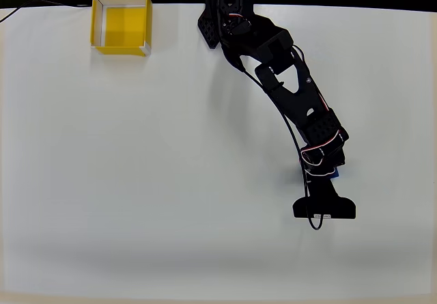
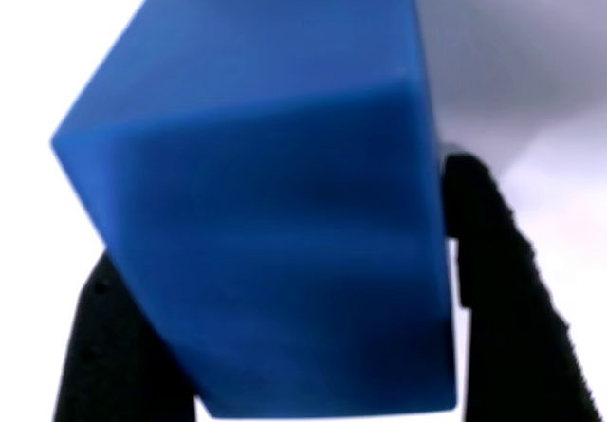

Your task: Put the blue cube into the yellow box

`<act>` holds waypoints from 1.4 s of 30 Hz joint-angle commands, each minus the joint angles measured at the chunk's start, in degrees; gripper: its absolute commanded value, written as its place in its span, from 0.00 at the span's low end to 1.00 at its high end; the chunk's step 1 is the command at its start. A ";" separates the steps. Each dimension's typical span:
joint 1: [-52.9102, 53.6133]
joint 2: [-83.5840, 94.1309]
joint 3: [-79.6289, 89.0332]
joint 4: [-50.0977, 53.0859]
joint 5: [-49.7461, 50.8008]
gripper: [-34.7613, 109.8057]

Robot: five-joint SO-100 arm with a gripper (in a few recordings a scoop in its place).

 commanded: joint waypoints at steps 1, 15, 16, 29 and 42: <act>1.49 8.61 -6.24 2.02 -1.85 0.27; 28.92 26.81 -12.83 -3.96 -15.64 0.29; 31.64 27.60 -12.74 -5.19 -16.52 0.29; 66.27 34.10 -10.28 -12.04 -18.28 0.29; 100.72 39.99 -0.53 -18.46 -21.62 0.29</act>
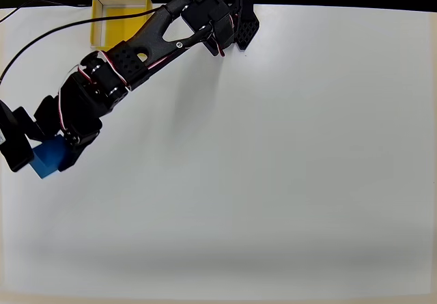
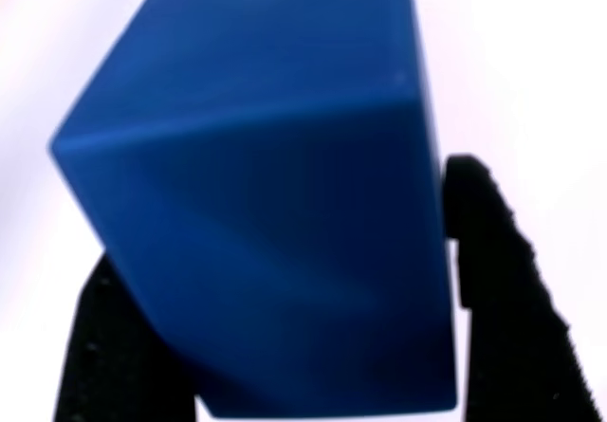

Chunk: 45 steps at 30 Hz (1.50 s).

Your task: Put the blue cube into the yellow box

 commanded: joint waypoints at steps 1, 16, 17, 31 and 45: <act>10.37 12.92 2.29 -3.69 -1.85 0.29; 29.18 26.98 25.40 -4.39 -0.26 0.29; 29.97 27.25 26.37 -4.48 -0.09 0.29; 36.65 45.97 53.88 -6.68 0.35 0.29; 39.55 53.88 65.57 -4.92 1.58 0.29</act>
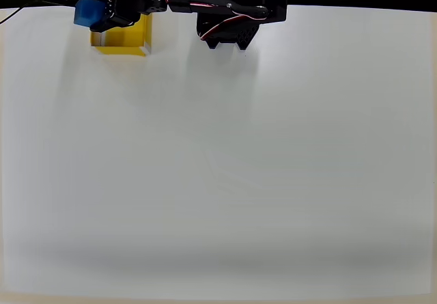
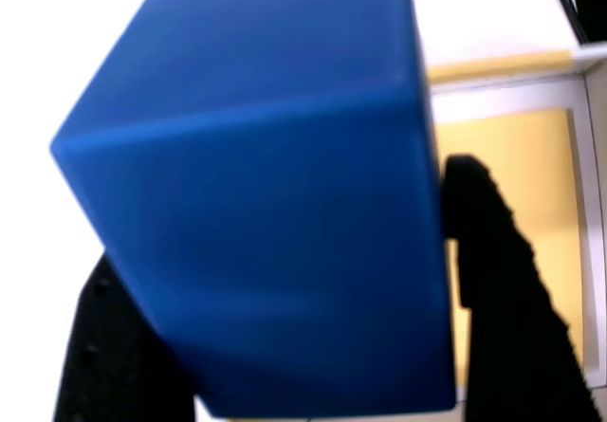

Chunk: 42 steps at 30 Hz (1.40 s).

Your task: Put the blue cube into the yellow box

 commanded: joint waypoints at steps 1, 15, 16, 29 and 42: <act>1.85 2.99 -1.58 1.85 0.09 0.29; 1.49 -3.87 2.64 4.22 -0.97 0.30; 1.49 -4.39 2.99 4.04 -0.97 0.30; 1.67 -6.68 6.42 2.02 -1.23 0.38; 2.72 3.87 2.37 10.99 -5.54 0.49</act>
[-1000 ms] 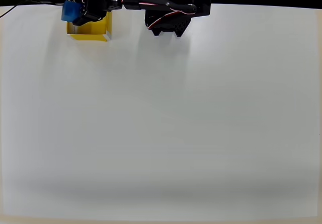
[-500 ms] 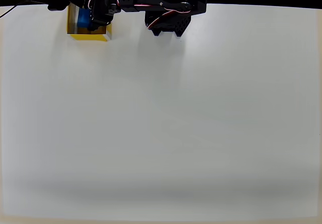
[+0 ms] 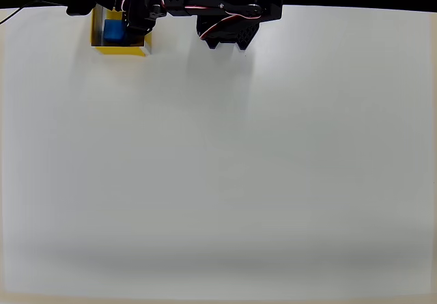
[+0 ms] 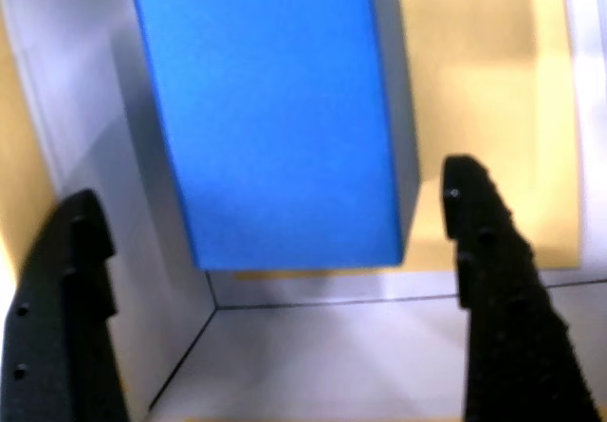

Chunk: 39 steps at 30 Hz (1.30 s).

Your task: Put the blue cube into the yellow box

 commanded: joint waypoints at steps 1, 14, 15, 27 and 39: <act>2.11 7.03 -8.61 9.32 -1.41 0.49; 2.02 15.38 -31.55 26.37 -3.87 0.49; 1.32 16.52 -31.55 26.63 -4.22 0.49; -29.62 23.03 -31.99 28.48 -3.60 0.51; -78.05 30.06 -20.83 28.39 0.53 0.50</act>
